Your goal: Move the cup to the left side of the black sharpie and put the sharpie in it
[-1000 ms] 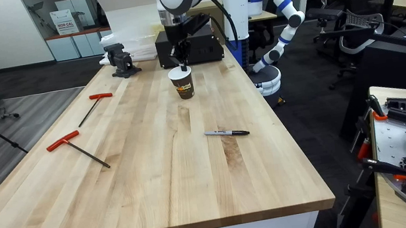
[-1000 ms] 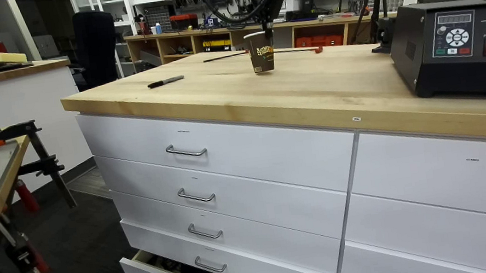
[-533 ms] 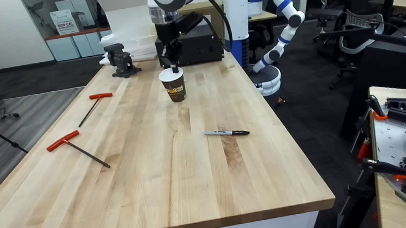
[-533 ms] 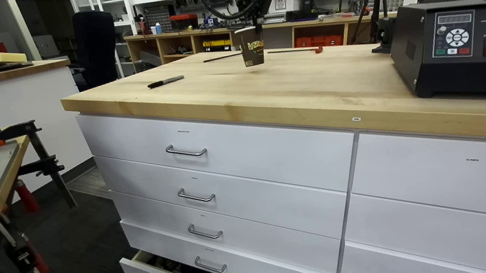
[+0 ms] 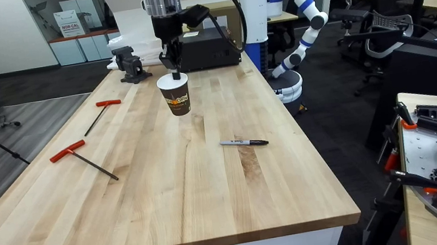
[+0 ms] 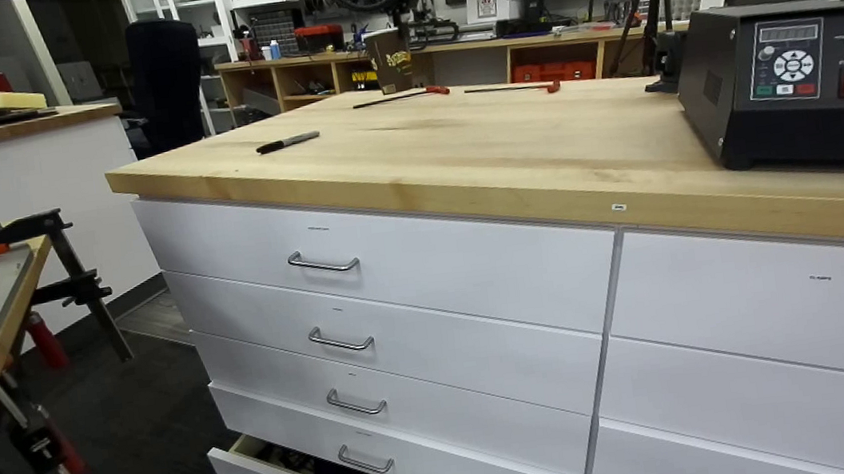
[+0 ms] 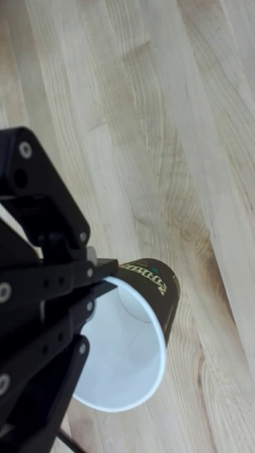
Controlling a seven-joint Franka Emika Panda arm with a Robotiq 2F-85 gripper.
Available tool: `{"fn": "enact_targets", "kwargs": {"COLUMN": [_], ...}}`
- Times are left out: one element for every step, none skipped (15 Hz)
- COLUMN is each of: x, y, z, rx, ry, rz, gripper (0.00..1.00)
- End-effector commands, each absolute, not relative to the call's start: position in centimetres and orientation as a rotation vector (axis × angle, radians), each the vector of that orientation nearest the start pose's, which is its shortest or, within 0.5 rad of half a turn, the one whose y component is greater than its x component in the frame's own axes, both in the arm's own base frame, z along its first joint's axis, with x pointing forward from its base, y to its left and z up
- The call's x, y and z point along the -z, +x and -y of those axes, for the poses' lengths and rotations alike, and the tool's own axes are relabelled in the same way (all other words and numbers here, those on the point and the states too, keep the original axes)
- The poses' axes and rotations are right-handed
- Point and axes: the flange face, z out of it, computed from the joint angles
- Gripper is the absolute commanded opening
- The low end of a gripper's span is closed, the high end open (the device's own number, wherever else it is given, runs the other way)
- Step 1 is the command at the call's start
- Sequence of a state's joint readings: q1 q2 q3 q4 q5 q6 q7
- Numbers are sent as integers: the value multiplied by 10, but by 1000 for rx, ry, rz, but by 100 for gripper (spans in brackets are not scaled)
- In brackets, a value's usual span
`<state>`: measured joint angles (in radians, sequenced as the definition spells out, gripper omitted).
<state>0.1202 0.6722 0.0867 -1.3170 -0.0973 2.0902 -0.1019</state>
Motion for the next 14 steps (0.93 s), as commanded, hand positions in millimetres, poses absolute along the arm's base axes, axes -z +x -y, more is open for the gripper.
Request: {"fn": "enact_targets", "kwargs": {"x": [-359,-358,-356,-353,-350,-347,-344,-342,-338,-336,-333,-332,-330,-329], "y": [696,689,682,676,671,666,660,656,651,647,643,639,635,632], "z": [-163,-175,-185,-195,-205,-214,-221,-229,-235,-241,-246,-250,-255,-259], "rx": [179,181,178,176,173,170,166,162,155,148,137,128,120,113], "ry": [-3080,-3069,-3058,-3048,-3036,-3025,-3014,-3003,-2991,-2982,-2970,-2961,-2954,-2944], "rz": [640,669,696,720,742,760,779,795,812,826,841,855,869,882], "gripper": [1,1,1,1,1,1,1,1,1,1,1,1,1,1]}}
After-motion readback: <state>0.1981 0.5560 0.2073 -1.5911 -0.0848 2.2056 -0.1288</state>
